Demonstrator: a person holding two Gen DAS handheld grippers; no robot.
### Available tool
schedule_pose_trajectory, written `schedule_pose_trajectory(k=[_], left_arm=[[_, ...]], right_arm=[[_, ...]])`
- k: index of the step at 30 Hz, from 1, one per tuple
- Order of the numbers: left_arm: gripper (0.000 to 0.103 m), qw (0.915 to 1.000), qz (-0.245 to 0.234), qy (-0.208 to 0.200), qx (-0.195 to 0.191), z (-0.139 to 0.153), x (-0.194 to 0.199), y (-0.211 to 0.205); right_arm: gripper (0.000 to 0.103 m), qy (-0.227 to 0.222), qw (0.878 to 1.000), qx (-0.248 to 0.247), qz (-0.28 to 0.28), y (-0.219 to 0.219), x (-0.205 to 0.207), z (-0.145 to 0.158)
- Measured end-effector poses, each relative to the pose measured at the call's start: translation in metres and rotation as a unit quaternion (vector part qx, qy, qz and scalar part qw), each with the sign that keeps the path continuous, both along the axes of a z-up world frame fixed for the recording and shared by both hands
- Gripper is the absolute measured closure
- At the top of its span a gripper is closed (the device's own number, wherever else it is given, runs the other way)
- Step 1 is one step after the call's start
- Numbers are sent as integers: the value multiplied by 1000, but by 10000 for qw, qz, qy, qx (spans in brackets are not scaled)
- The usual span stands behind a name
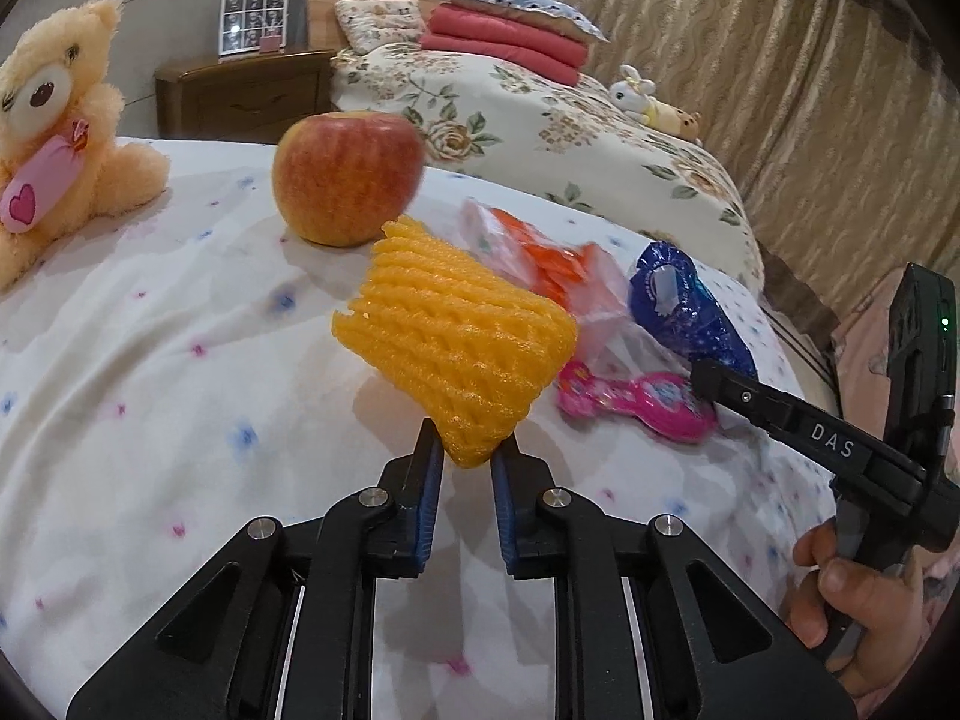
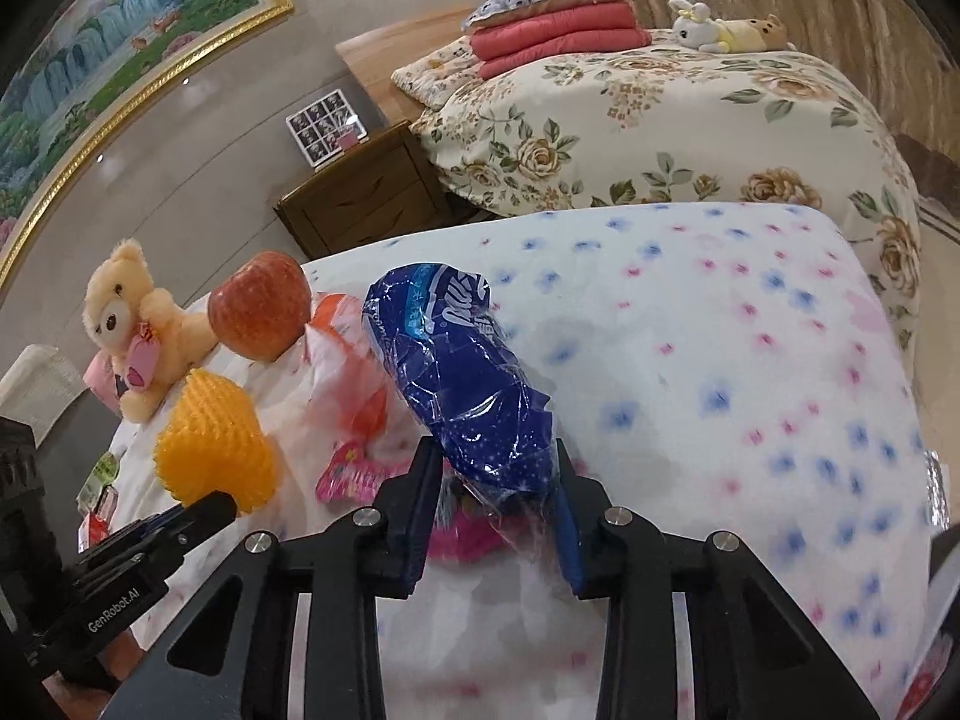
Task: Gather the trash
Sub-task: 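Grasp the orange foam net with the left tool while the right tool grasps the blue wrapper, then carry the orange foam net and blue wrapper in both tools over the bin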
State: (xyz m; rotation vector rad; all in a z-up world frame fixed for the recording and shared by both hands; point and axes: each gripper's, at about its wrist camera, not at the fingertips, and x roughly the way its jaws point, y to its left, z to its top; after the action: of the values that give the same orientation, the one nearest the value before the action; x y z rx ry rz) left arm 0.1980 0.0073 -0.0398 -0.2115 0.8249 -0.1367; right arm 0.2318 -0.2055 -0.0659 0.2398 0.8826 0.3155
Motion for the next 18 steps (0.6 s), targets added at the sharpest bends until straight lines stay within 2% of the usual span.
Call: schedule_pose_trajectory(k=[18], left_arm=[[89,9954,-941,-165,-39,14,-54,-71]], right_arm=[[70,-98,9971,246,-708,-56,-84,13]])
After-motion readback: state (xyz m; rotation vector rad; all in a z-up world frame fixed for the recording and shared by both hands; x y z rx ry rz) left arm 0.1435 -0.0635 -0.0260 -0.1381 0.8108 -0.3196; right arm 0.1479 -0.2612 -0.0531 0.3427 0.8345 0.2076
